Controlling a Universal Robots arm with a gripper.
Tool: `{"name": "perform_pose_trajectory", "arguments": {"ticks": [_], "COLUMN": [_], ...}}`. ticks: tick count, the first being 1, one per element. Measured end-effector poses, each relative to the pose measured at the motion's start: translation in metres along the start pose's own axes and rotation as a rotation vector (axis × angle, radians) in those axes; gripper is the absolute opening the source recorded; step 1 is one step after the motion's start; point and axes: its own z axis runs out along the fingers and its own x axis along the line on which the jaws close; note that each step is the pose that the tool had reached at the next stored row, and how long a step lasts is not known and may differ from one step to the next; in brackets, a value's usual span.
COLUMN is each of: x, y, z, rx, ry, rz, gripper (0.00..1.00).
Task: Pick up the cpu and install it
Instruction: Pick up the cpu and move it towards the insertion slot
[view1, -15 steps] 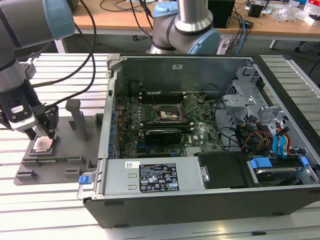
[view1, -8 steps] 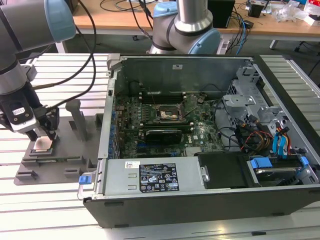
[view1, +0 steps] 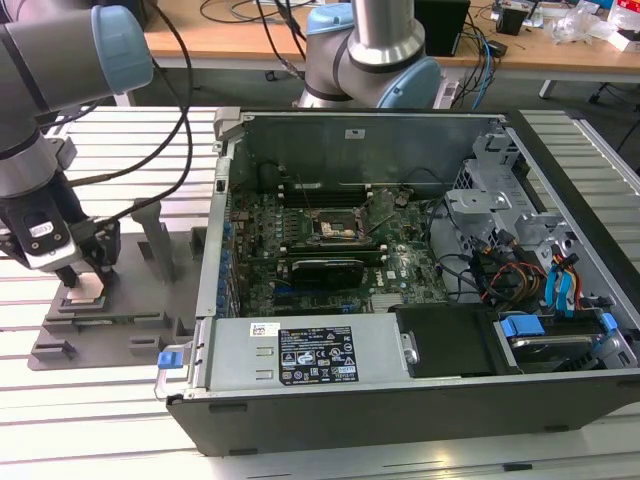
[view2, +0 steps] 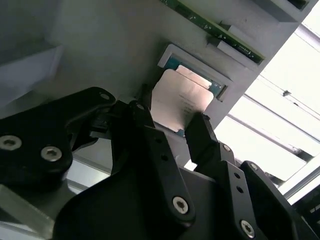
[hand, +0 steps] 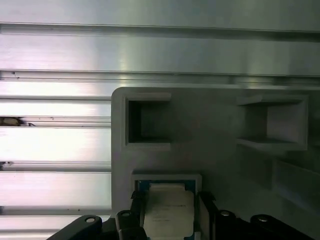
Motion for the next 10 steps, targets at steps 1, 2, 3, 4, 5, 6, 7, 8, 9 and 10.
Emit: {"name": "perform_pose_trajectory", "arguments": {"ticks": [1, 2, 3, 4, 5, 6, 7, 8, 9, 10], "x": [0.0026, 0.0065, 0.0099, 0.0108, 0.0108, 0.0108, 0.0106, 0.009, 0.0078, 0.0076], "y": [-0.0005, -0.0014, -0.0036, -0.0059, -0.0083, -0.0109, -0.0114, -0.0116, -0.0115, -0.0116], "z": [0.0, -0.0001, -0.0001, 0.0, 0.0002, 0.0004, 0.0005, 0.0008, 0.0009, 0.0009], "rx": [-0.0014, -0.0041, -0.0126, -0.0186, -0.0203, -0.021, -0.0211, -0.0213, -0.0214, -0.0214], "ry": [-0.0002, -0.0006, -0.001, -0.0012, -0.0012, -0.0011, -0.0011, -0.0013, -0.0014, -0.0014], "rz": [0.0, 0.0, 0.0, 0.0, -0.001, -0.002, -0.003, -0.004, -0.006, -0.009], "gripper": [0.55, 0.55, 0.55, 0.55, 0.55, 0.55, 0.55, 0.55, 0.55, 0.55]}}
